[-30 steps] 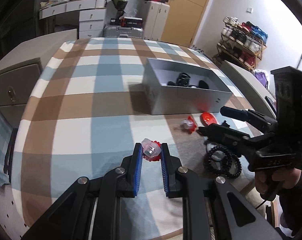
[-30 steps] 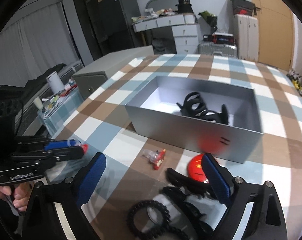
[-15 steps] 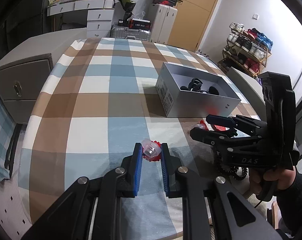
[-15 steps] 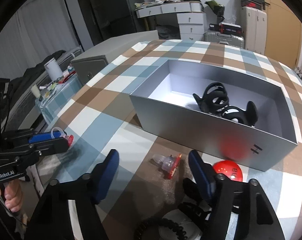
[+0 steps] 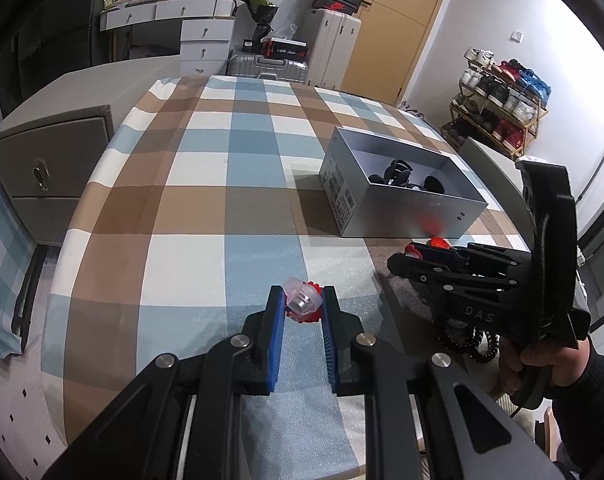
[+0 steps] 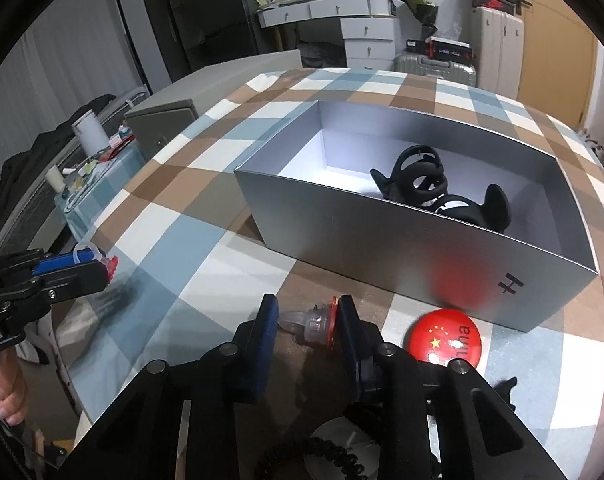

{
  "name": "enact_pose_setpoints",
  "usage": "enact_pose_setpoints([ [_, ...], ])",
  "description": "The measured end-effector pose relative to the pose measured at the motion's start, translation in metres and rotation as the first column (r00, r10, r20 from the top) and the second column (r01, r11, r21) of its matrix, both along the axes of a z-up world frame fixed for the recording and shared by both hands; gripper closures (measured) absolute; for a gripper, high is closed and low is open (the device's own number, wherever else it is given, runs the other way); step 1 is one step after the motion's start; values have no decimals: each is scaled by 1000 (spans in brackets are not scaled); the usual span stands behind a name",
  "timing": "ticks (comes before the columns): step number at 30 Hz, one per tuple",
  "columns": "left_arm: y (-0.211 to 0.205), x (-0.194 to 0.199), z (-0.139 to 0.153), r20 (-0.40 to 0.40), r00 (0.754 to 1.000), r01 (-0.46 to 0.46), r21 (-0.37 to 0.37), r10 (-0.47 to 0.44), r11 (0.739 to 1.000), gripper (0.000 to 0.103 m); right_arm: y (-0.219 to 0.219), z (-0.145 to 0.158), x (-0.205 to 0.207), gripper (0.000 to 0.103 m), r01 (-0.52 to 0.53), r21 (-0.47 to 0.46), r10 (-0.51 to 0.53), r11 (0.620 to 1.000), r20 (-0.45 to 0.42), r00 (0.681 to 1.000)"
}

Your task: Organize jewelry

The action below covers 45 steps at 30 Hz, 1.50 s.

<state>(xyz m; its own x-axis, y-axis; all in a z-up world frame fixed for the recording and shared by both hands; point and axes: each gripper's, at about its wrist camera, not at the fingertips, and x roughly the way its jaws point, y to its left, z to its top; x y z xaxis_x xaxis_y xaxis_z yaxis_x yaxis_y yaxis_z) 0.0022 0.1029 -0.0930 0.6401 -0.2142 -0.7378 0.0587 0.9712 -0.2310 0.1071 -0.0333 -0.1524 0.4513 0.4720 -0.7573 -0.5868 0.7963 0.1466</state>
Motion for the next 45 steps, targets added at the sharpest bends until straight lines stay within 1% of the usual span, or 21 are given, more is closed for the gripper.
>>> enact_pose_setpoints([
  [4, -1, 2, 2, 4, 1000, 0, 4, 0, 1000, 90, -5, 8, -4, 74, -6, 39, 6, 999, 22, 1000],
  [12, -11, 9, 15, 24, 1000, 19, 15, -20, 1000, 90, -26, 33, -13, 74, -2, 139, -7, 990, 63, 998],
  [21, -34, 33, 36, 70, 994, 85, 18, -86, 996, 90, -57, 71, -20, 74, 4, 226, -38, 974, 146, 989],
  [26, -50, 53, 45, 94, 988, 125, 19, -126, 992, 90, -71, 86, -12, 74, 16, 253, -63, 967, 179, 982],
  [29, -62, 67, 48, 104, 983, 149, 19, -150, 989, 90, -79, 89, 0, 74, 33, 262, -81, 964, 176, 981],
  [37, -93, 97, 44, 90, 971, 221, 13, -222, 975, 90, -93, 87, 25, 74, 61, 249, -109, 967, 183, 977],
  [45, -112, 121, 35, 55, 966, 253, -7, -253, 967, 90, -101, 81, 54, 74, 83, 258, -130, 963, 169, 977],
])
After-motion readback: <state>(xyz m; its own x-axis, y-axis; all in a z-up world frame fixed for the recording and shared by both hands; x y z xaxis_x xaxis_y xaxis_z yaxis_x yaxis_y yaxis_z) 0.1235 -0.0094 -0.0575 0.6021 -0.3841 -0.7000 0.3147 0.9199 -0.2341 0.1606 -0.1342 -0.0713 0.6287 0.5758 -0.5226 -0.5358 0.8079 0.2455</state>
